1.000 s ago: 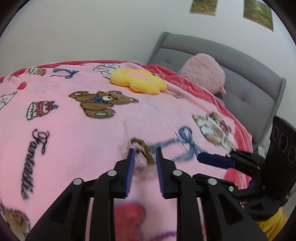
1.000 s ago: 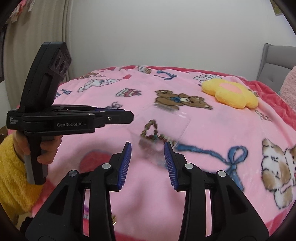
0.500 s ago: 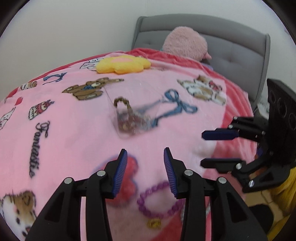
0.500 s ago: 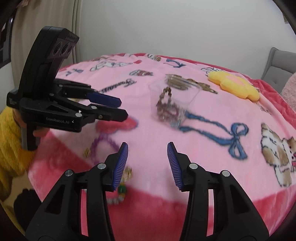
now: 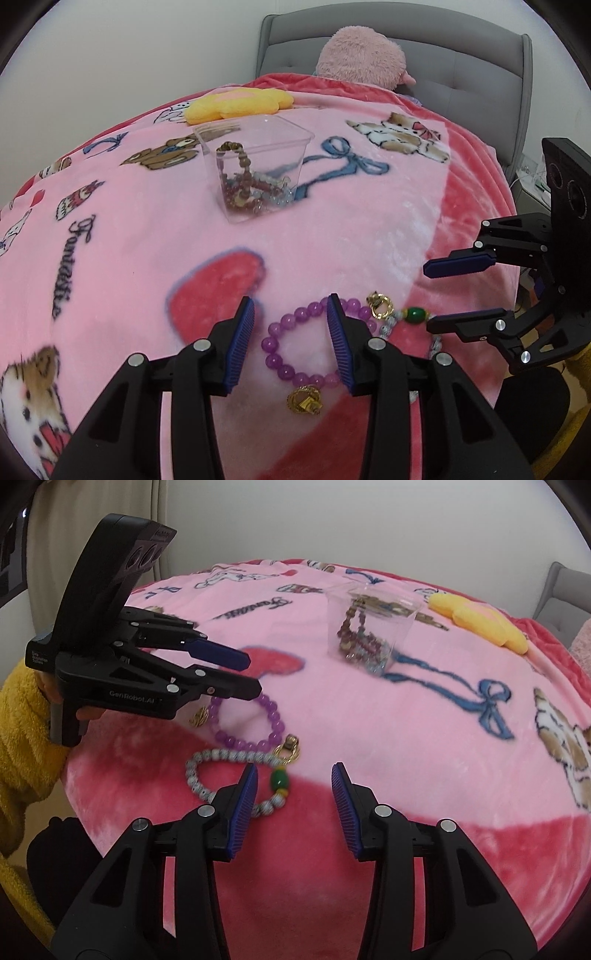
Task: Organize jewelry
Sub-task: 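Grasp the grey bracelet with green bead with the right tool while the left tool grasps the purple bracelet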
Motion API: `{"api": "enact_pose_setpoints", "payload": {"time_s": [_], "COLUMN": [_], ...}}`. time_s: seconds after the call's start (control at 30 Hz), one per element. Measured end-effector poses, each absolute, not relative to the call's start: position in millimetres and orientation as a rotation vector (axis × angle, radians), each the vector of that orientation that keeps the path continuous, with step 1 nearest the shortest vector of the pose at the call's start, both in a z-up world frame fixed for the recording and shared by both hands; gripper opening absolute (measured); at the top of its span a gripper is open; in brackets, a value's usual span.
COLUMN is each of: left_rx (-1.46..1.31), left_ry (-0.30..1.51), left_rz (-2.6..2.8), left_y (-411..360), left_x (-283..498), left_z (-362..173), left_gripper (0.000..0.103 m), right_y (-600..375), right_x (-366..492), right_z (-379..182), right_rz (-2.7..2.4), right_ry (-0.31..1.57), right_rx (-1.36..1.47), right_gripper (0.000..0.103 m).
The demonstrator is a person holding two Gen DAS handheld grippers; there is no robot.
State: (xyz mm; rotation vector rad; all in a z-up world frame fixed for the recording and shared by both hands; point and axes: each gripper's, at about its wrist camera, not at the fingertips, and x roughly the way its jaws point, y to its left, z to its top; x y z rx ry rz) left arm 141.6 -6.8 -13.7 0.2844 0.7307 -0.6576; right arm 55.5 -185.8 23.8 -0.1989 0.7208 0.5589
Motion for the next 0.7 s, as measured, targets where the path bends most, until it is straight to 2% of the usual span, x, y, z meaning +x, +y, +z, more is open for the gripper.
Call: {"api": "enact_pose_setpoints", "payload": {"time_s": [0.03,0.07,0.3,0.57,0.7], "left_rx": [0.284,0.284,0.306,0.33,0.334], "left_ry": [0.734,0.739,0.75,0.735,0.732], "left_rz": [-0.655,-0.653,-0.652,-0.631,-0.619], "left_y": [-6.5,-6.1,-7.2,-10.2,-10.2], "left_x": [141.7,142.0,139.0,134.7,134.4], "left_z": [-14.8,-16.1,-25.6,-29.8,-30.1], "left_gripper": [0.04,0.04,0.04,0.04,0.035], "right_y": [-185.2,-185.0,-184.0,-181.2,-180.7], "right_x": [55.6,56.4,59.9,61.4,62.3], "right_z": [22.8,21.8,14.4,9.0,6.3], "right_rz": [0.561,0.567,0.579,0.584,0.581], "right_ry": [0.726,0.735,0.763,0.768,0.767], "right_rx": [-0.196,-0.191,-0.153,-0.149,-0.141], "right_gripper": [0.03,0.029,0.029,0.014,0.013]}}
